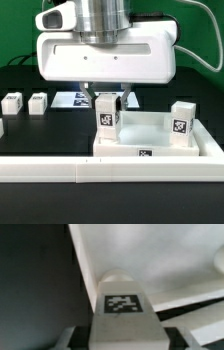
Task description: Assemble square table
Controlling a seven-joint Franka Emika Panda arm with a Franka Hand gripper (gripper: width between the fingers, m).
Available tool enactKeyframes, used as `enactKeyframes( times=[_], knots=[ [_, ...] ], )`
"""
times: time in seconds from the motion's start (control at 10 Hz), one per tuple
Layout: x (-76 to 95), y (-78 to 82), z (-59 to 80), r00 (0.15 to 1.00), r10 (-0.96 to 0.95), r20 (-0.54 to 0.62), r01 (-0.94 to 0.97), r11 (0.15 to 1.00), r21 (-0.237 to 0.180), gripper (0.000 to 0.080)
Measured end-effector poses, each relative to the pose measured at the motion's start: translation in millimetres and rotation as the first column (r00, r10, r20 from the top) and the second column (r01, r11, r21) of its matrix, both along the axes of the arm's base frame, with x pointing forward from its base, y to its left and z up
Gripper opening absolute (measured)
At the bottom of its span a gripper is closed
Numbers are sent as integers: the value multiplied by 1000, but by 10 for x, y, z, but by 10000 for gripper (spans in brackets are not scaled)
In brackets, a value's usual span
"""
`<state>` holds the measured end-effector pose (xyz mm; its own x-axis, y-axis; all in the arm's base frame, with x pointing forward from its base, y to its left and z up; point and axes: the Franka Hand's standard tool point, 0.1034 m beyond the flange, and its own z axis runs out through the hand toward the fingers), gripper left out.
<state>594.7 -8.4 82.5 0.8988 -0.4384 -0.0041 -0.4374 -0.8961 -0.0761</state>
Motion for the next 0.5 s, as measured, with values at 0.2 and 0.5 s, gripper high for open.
enactKeyframes(
  times=[0.2,0.5],
  knots=[
    [19,31,0,992,-128,5,128,992,4,293],
    [28,75,-3,937,-349,-8,349,937,10,293]
  ],
)
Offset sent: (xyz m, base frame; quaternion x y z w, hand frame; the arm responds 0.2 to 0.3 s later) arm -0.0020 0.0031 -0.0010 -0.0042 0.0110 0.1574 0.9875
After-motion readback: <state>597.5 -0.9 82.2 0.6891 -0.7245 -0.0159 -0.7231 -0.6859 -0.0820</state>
